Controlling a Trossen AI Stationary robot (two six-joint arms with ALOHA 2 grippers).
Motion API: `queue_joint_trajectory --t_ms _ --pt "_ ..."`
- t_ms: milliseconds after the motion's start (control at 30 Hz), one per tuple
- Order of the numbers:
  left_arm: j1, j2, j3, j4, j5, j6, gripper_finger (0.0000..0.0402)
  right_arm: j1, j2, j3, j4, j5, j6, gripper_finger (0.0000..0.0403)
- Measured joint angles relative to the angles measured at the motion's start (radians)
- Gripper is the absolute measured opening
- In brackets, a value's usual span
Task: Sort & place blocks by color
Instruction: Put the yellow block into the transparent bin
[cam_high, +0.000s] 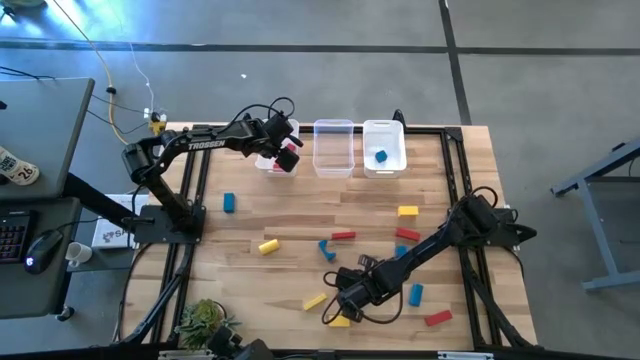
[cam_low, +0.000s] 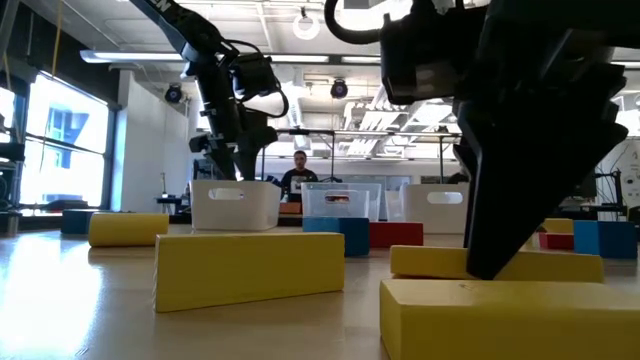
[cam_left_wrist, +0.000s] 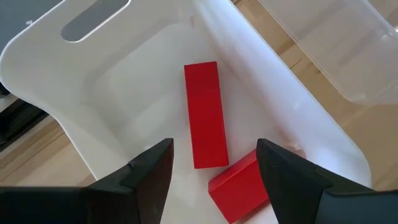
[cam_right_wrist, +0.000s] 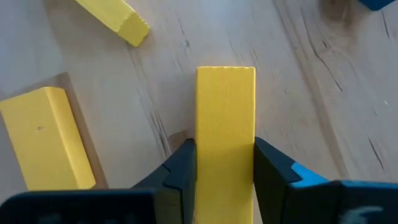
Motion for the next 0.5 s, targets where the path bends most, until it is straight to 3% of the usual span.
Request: queue_joint_trajectory --t_ms 500 --pt "0.0 0.0 0.0 0.004 0.005 0.078 0.0219 -0.108 -0.109 -0.006 0.022 0.046 -0.155 0.0097"
